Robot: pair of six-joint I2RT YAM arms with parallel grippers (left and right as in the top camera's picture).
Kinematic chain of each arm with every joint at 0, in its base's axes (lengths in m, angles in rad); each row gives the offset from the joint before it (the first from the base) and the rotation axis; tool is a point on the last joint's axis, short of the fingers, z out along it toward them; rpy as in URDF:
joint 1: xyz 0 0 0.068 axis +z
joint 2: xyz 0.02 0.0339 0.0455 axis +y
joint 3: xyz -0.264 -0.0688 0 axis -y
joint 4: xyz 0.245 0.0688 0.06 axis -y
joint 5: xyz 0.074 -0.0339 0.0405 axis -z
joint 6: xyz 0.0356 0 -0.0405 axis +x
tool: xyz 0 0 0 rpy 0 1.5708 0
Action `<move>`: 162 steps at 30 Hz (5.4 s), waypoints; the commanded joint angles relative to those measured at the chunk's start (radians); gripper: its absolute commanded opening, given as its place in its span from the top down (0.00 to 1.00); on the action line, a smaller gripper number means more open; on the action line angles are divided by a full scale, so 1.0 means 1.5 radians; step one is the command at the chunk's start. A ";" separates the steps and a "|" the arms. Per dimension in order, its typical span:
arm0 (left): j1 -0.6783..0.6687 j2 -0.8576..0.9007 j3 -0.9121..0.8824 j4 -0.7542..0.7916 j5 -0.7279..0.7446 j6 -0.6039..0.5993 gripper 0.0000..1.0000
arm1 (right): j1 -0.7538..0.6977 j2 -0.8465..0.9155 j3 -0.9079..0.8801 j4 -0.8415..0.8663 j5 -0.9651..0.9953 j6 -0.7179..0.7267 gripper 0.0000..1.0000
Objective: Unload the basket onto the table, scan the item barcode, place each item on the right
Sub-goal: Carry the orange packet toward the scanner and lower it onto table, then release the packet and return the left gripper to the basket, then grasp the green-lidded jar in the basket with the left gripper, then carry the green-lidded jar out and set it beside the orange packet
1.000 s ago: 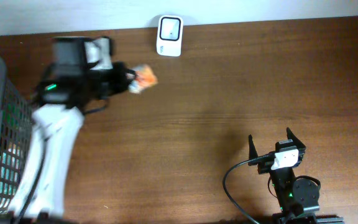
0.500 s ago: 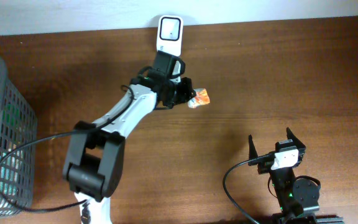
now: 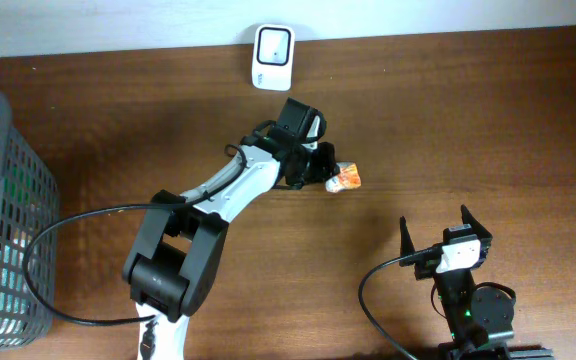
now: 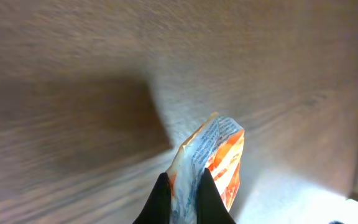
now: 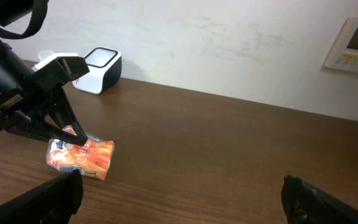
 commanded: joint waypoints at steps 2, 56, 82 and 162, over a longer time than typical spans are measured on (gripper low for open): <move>-0.033 0.005 0.001 -0.002 0.052 -0.004 1.00 | -0.004 -0.006 -0.004 -0.001 -0.009 0.004 0.02; 0.395 -0.360 0.241 -0.353 -0.310 0.292 0.37 | -0.004 -0.006 -0.004 -0.001 -0.009 0.004 0.02; 0.852 -0.163 0.157 -0.369 -0.296 0.262 0.18 | -0.004 -0.006 -0.004 -0.001 -0.009 0.004 0.02; 0.289 -0.290 0.191 -0.506 -0.185 0.338 0.69 | -0.004 -0.006 -0.004 -0.001 -0.009 0.004 0.02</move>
